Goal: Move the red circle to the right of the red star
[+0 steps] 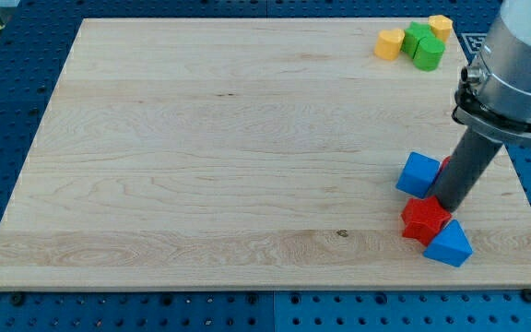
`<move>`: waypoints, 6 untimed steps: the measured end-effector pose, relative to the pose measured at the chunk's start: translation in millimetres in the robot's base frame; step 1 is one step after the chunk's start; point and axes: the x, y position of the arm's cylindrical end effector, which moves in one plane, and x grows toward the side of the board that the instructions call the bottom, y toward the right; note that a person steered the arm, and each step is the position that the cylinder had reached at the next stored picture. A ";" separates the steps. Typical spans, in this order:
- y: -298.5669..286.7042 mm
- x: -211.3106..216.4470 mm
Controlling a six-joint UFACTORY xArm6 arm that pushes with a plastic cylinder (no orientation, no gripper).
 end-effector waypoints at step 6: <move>-20.0 -39.5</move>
